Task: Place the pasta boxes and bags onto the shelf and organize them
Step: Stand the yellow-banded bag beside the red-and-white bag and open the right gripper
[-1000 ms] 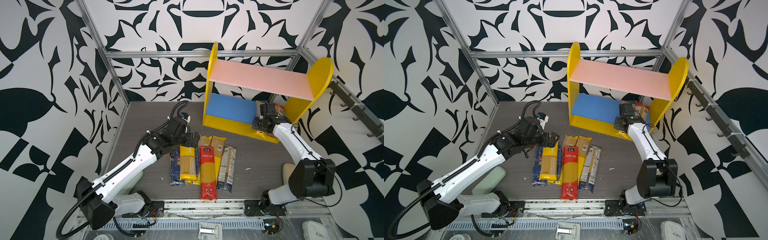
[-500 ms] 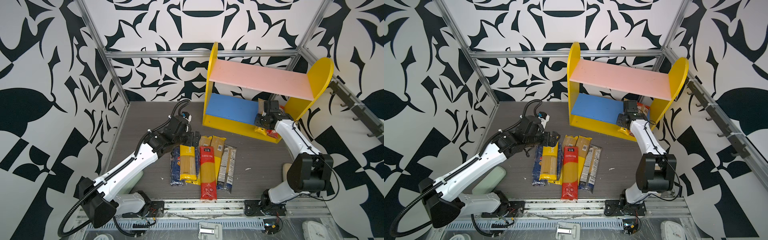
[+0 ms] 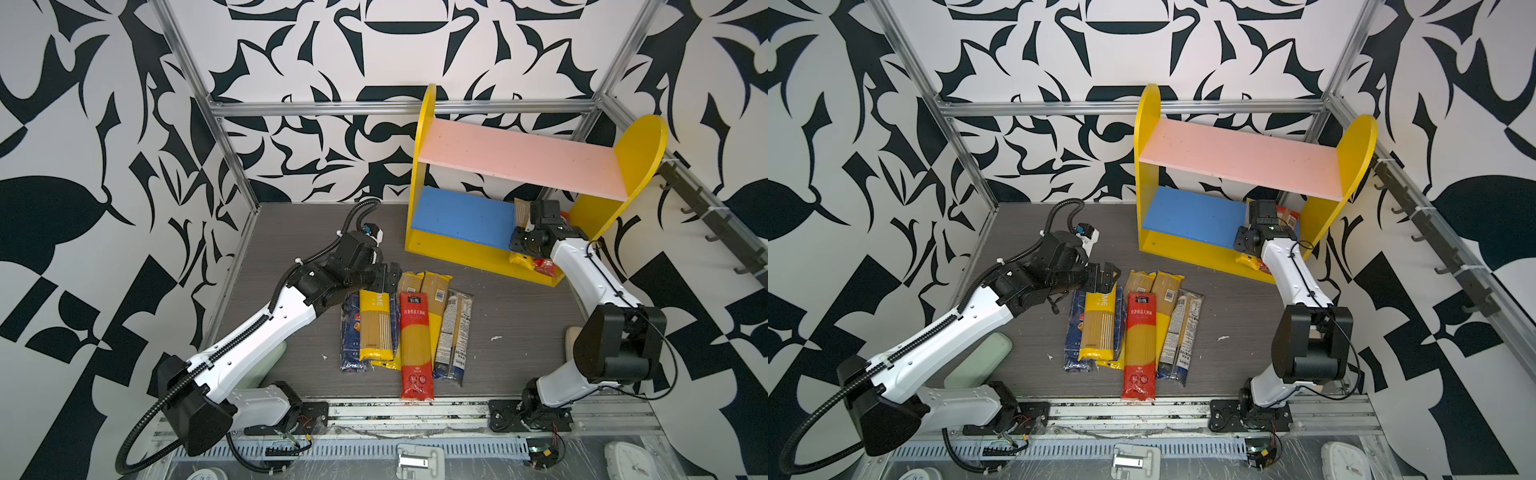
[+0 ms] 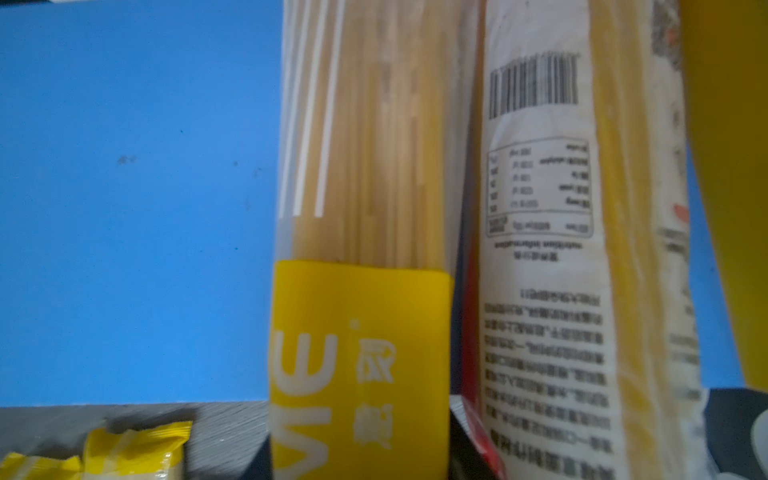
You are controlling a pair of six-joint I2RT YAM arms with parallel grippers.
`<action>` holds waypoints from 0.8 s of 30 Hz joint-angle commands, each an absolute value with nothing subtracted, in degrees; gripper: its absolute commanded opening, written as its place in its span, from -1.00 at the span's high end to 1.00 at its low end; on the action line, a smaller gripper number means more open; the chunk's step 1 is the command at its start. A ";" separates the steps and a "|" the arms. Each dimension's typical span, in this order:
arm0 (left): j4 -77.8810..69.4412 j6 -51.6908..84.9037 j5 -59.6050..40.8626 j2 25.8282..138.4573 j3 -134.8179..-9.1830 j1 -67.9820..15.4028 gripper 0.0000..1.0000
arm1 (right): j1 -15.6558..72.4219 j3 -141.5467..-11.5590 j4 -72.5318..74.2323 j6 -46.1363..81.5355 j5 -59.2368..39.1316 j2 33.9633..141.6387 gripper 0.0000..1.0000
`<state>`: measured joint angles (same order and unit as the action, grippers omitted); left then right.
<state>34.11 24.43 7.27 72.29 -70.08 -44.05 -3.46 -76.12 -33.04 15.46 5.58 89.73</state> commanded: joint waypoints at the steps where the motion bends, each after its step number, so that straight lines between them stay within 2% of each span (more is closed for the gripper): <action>1: 34.76 24.87 7.26 72.25 -71.14 -44.17 -0.98 | -3.93 -78.57 -27.11 15.20 5.74 86.70 -0.13; 4: 34.82 24.74 7.47 72.20 -71.12 -44.21 -0.99 | -3.87 -78.74 -27.42 15.59 5.47 86.39 -0.29; 7: 34.80 24.65 7.50 72.14 -71.01 -44.18 -0.98 | -3.93 -78.93 -28.10 15.97 5.08 85.89 -0.33; 8: 34.80 24.61 7.55 72.15 -71.06 -44.21 -0.99 | -3.88 -78.88 -28.21 16.01 5.01 85.60 -0.39; 20: 36.11 25.17 9.18 71.07 -69.99 -44.20 -0.99 | -3.88 -76.66 -31.49 18.15 4.03 81.81 -0.53; 21: 36.41 25.44 9.52 70.78 -69.68 -44.21 -0.99 | -3.94 -75.91 -31.69 18.51 3.96 80.80 -0.67; 22: 36.68 25.81 9.96 70.29 -69.25 -44.17 -0.98 | -3.87 -74.94 -32.01 18.83 3.88 79.71 -0.70; 24: 37.37 26.50 10.39 69.43 -68.31 -44.19 -0.98 | -3.87 -73.13 -32.30 19.07 3.62 76.84 -0.99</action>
